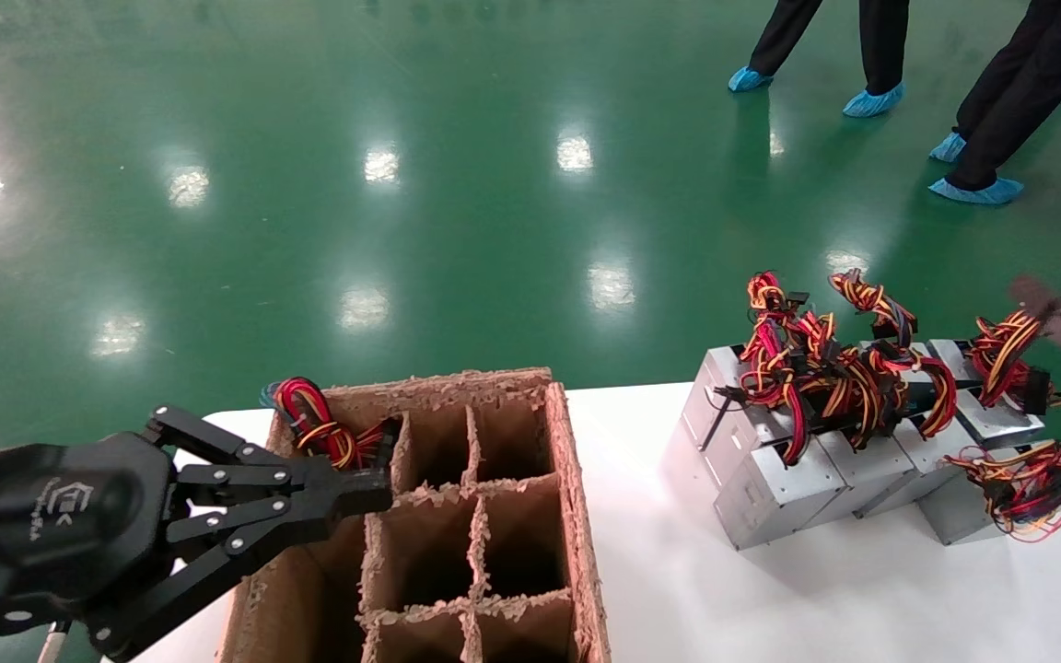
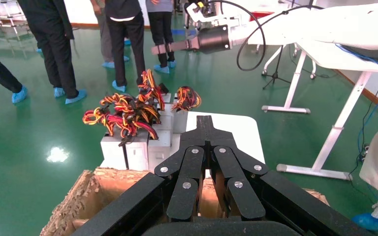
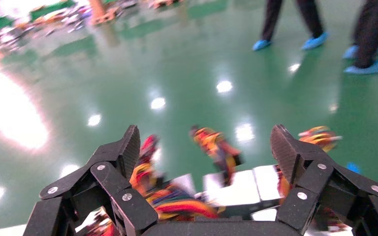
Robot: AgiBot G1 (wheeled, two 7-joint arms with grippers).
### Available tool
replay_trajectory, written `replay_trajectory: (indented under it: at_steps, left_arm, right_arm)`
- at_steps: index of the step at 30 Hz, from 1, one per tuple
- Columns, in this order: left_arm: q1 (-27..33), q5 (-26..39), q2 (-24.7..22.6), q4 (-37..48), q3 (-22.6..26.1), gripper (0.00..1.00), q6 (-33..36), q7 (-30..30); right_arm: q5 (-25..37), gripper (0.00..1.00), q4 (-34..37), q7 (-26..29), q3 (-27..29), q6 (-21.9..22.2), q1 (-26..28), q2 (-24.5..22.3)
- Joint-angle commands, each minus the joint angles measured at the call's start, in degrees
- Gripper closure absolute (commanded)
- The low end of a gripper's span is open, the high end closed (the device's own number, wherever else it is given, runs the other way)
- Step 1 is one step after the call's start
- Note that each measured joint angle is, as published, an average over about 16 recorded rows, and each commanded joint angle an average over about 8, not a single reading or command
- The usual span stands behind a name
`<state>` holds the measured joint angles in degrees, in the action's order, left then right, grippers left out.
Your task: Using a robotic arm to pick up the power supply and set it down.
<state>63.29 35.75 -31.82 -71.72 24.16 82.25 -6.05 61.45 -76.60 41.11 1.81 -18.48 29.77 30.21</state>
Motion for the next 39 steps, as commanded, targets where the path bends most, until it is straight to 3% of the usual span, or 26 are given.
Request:
replay_trajectory:
  at_steps: [1, 13, 21, 39]
  left_arm:
    - [0.0, 0.0, 0.0, 0.0, 0.0, 1.0, 0.0, 0.0]
    - [0.0, 0.0, 0.0, 0.0, 0.0, 1.0, 0.0, 0.0]
    - [0.0, 0.0, 0.0, 0.0, 0.0, 0.0, 0.0, 0.0]
    - [0.0, 0.0, 0.0, 0.0, 0.0, 0.0, 0.0, 0.0]
  right_arm:
    - [-0.7, 0.0, 0.1, -1.0, -0.7, -2.2, 1.1, 0.1]
    - [-5.1, 0.0, 0.8, -7.9, -4.7, -17.4, 8.2, 1.2]
    - [-8.1, 0.0, 1.2, -12.4, -7.4, -27.5, 13.0, 1.9]
    - [-14.6, 0.0, 2.2, -22.6, -13.3, -49.9, 23.6, 3.6]
